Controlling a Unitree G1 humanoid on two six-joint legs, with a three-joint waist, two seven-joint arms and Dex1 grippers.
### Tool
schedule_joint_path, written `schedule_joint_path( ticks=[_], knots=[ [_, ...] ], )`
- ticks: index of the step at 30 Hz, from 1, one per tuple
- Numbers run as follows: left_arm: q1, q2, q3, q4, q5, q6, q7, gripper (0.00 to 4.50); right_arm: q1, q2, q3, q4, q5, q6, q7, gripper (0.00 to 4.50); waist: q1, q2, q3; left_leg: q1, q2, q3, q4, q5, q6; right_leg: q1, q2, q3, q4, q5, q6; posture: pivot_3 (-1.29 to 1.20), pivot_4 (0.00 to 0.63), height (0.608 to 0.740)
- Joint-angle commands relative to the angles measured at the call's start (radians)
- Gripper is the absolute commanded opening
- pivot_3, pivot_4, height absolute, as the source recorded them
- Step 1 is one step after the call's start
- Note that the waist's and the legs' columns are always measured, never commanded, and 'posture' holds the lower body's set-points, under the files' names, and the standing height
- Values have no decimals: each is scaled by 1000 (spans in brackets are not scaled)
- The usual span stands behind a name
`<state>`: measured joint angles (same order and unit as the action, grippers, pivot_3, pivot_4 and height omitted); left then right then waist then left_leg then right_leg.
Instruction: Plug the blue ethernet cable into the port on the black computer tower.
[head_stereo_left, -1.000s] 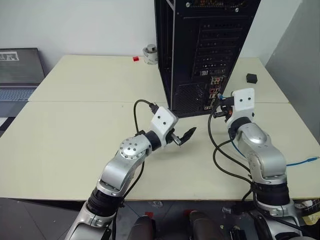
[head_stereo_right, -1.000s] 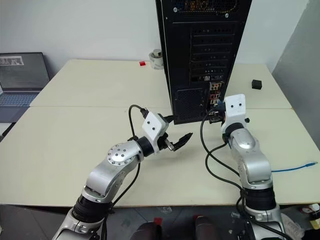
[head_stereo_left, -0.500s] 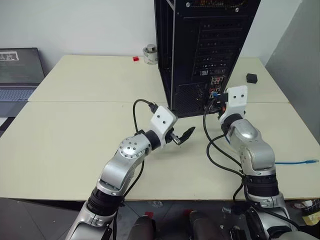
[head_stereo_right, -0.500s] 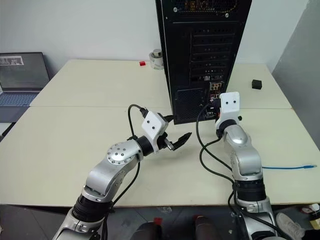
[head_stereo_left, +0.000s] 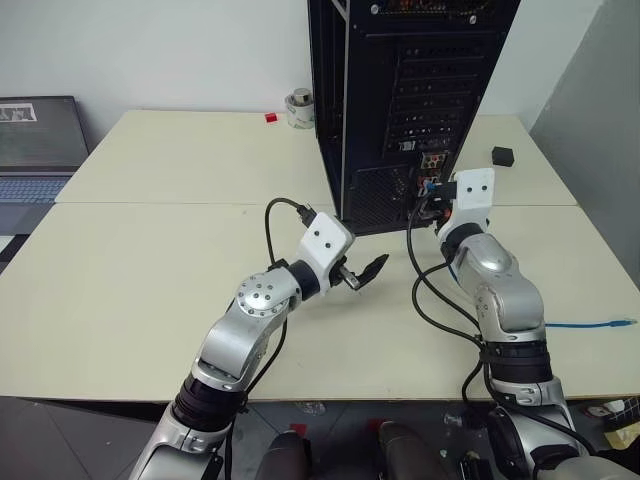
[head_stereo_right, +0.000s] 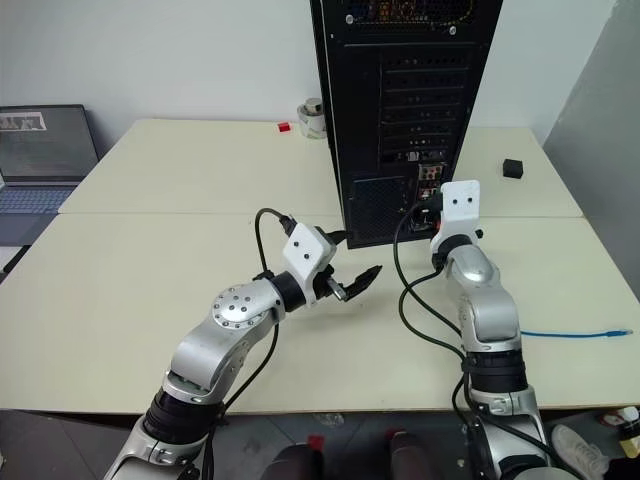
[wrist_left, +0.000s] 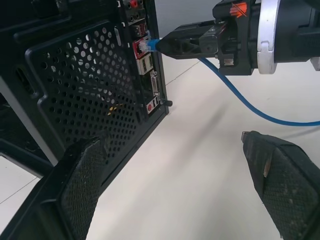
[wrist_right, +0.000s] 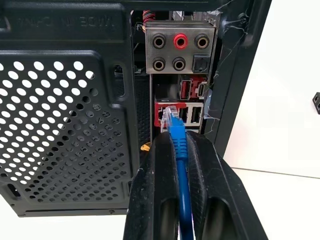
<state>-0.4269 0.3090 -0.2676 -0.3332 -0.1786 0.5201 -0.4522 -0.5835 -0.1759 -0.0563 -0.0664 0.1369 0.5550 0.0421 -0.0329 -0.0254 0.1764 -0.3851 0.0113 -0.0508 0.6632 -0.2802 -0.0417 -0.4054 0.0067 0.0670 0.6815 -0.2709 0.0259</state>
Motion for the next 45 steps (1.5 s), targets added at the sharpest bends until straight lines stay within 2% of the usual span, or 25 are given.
schedule_joint_path(
  ticks=[1, 21, 45],
  knots=[
    [-15, -2, 24, -18, 5, -18, -5, 4448, -33, 5, -9, -18, -3, -24, 3, 0, 0, 0, 0, 0, 0, 0, 0, 0, 0, 0, 0, 0, 0, 0, 0, 0, 150, 740],
    [-16, -6, 30, -8, 9, -20, 1, 4448, -41, 10, -16, 8, -1, -22, 0, 0, -3, 0, 0, 0, 0, 0, 0, 0, 0, 0, 0, 0, 0, 0, 0, 0, 150, 740],
    [-19, -9, 36, -4, 17, -22, 3, 4448, -52, 23, 49, 4, -57, -40, 22, 0, -15, 0, 0, 0, 0, 0, -1, 0, 0, 0, 0, 0, 0, 0, 0, 0, 150, 740]
  ],
)
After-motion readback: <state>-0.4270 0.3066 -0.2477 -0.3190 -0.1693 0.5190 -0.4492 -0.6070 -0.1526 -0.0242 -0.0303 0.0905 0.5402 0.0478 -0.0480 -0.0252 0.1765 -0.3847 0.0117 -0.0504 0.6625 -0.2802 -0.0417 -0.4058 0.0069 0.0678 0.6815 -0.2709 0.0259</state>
